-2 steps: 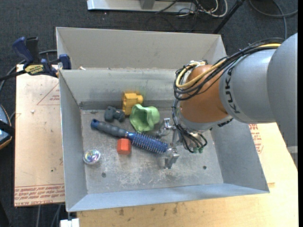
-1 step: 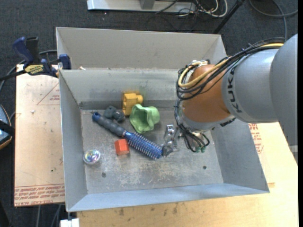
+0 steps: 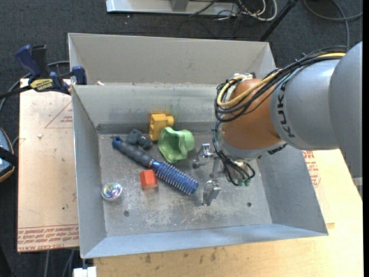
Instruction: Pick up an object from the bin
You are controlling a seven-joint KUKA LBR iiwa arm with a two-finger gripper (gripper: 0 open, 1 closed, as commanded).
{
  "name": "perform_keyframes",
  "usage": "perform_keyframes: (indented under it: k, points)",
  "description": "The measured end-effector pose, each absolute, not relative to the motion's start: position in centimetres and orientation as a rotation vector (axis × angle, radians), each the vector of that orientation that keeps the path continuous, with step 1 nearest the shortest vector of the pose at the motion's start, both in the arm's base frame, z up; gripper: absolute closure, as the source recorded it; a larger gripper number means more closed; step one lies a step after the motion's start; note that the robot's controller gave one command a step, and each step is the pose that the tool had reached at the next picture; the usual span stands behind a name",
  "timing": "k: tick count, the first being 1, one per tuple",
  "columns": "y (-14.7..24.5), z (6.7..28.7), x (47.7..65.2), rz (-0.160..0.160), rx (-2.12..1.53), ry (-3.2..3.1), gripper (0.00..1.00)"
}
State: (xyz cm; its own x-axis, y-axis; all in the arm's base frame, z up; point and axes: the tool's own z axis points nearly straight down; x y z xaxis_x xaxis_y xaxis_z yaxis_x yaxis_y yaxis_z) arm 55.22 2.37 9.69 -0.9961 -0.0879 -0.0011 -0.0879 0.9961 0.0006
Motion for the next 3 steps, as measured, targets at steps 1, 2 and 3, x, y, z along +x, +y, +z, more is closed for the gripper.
perform_keyframes:
  k: [1, 2, 3]
  points:
    - [7.3, 8.0, 56.2, 0.003, -0.028, 3.138, 0.0]
    - [7.1, 8.1, 56.3, 0.001, -0.023, 3.136, 1.0]
    - [7.5, 24.8, 55.8, 0.002, 0.024, 3.133, 1.0]
